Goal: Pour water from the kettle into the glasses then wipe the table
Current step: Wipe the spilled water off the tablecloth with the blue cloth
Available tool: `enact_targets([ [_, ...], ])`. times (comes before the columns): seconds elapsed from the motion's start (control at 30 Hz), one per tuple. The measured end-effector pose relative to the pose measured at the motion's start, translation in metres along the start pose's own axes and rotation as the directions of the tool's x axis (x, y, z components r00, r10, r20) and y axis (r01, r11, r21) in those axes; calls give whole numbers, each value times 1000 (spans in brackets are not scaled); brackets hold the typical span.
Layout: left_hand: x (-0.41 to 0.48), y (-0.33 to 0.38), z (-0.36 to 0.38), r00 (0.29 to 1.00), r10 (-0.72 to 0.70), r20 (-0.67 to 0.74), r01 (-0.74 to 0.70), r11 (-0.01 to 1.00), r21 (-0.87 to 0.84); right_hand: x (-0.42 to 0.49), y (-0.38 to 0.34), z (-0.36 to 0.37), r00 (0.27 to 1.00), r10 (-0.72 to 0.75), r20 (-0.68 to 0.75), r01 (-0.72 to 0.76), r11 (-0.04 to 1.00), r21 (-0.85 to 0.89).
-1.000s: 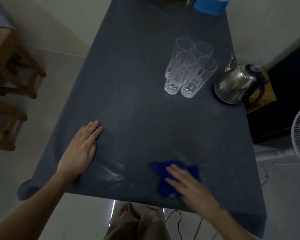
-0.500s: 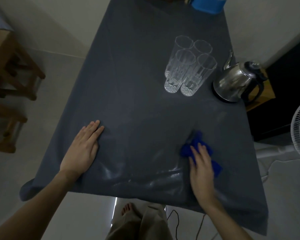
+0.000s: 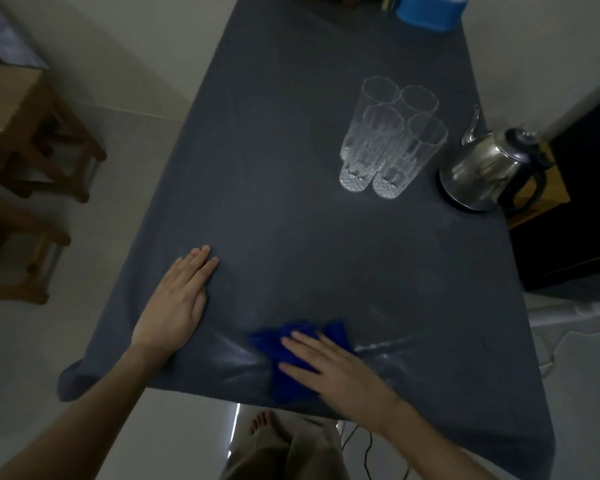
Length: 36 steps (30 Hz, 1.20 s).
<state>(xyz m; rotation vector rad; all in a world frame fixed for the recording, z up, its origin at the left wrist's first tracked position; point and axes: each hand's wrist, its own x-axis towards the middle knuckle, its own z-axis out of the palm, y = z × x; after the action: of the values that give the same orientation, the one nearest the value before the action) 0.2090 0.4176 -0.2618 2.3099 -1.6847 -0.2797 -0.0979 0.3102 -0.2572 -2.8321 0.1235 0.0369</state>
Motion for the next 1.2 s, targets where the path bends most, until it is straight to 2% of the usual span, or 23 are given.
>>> enact_targets([
  [0.07, 0, 0, -1, 1000, -3, -8, 3, 1000, -5, -34, 33, -11, 996, 84, -20, -84, 996, 9],
  [0.17, 0, 1, 0, 1000, 3, 1, -3, 1000, 22, -76, 77, -37, 955, 291, -55, -290, 957, 24],
  [0.23, 0, 0, 1, 1000, 10, 7, -10, 999, 47, -84, 89, -50, 888, 452, -77, -446, 891, 87],
  [0.37, -1, -1, 3, 1000, -1, -1, 2, 998, 69, -49, 85, -43, 756, 635, -161, -607, 771, 192],
  [0.43, 0, -2, 4, 1000, -9, -4, 9, 996, 83, -16, 80, -38, 697, 678, -235, -627, 734, 259],
  [0.6, -3, 1, 4, 999, -41, -4, 41, 983, 179, 86, 72, -24, 629, 695, -348, -600, 719, 350],
  [0.67, -3, 2, 3, 992, -118, -33, 122, 979, 164, 124, 57, -19, 651, 669, -360, -575, 743, 341],
  [0.77, -2, -1, 4, 981, -187, -49, 193, 971, 141, 162, 26, -12, 770, 556, -314, -494, 830, 258],
  [0.87, -2, -2, 5, 984, -173, -39, 177, 975, 135, 170, -2, -8, 912, 351, -212, -319, 932, 171],
  [0.93, -2, -3, 6, 987, -160, -33, 163, 980, 118, 162, -10, -6, 974, 181, -136, -169, 981, 99],
  [1.07, -3, -5, 5, 988, -150, -31, 153, 980, 130, 126, 5, -10, 997, -78, -27, 79, 994, 70],
  [1.13, -2, -3, 3, 986, -159, -48, 163, 981, 108, 94, 24, -12, 990, -139, 1, 139, 989, 53],
  [1.2, -1, -2, 2, 984, -164, -62, 169, 982, 85, 51, 48, -18, 992, -127, 18, 128, 992, -11],
])
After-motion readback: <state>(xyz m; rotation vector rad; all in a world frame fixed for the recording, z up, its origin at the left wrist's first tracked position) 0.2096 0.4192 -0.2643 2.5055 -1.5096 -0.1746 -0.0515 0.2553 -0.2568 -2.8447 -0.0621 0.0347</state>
